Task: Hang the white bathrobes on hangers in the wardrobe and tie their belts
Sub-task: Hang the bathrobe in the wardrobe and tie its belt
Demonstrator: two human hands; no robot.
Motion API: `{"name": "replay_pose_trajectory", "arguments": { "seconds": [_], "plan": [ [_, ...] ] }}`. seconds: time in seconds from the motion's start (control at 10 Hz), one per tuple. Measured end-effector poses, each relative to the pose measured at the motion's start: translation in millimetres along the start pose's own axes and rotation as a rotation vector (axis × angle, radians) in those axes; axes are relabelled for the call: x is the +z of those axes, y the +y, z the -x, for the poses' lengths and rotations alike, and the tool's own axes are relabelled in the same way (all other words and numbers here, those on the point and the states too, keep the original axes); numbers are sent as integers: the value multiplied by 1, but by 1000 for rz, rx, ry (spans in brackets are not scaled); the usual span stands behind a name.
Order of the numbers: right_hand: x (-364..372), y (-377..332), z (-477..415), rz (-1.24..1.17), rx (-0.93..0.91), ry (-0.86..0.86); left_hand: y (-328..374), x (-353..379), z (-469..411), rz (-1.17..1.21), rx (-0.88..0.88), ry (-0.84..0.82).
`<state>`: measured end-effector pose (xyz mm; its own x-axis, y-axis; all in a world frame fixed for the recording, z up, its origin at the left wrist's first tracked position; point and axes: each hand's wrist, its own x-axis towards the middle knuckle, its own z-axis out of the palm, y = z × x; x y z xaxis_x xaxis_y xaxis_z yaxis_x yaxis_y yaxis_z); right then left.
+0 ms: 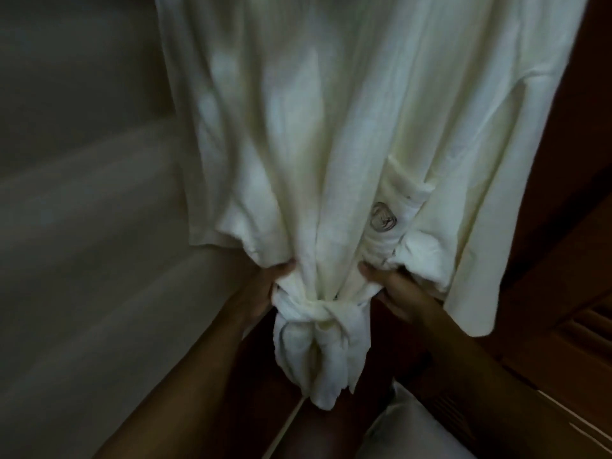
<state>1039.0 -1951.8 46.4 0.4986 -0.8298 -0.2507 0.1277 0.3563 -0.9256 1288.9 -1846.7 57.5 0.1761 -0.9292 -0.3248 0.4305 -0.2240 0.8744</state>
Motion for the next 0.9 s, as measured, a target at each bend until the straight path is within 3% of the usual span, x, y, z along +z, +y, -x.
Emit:
{"name": "replay_pose_trajectory", "arguments": {
  "seconds": [0.1,0.2,0.3,0.4,0.6,0.7,0.8,0.9],
  "plan": [
    [12,7,4,84,47,-62,0,10,-3,-65,-80,-68],
    [12,15,3,66,149,46,2,6,-7,-21,-35,7],
    [7,13,7,-112,159,72,8,4,0,54,-62,131],
    [12,4,13,-35,106,74,7,3,8,-45,-78,137],
    [9,-12,26,529,2,187,26,5,30,-332,136,114],
    [8,-17,40,894,49,142,38,-3,38,-581,194,322],
    [19,-32,55,1076,116,1,55,0,48,-651,274,502],
    [56,-77,75,1167,9,-5,93,20,57,-774,474,546]
  ]
}}
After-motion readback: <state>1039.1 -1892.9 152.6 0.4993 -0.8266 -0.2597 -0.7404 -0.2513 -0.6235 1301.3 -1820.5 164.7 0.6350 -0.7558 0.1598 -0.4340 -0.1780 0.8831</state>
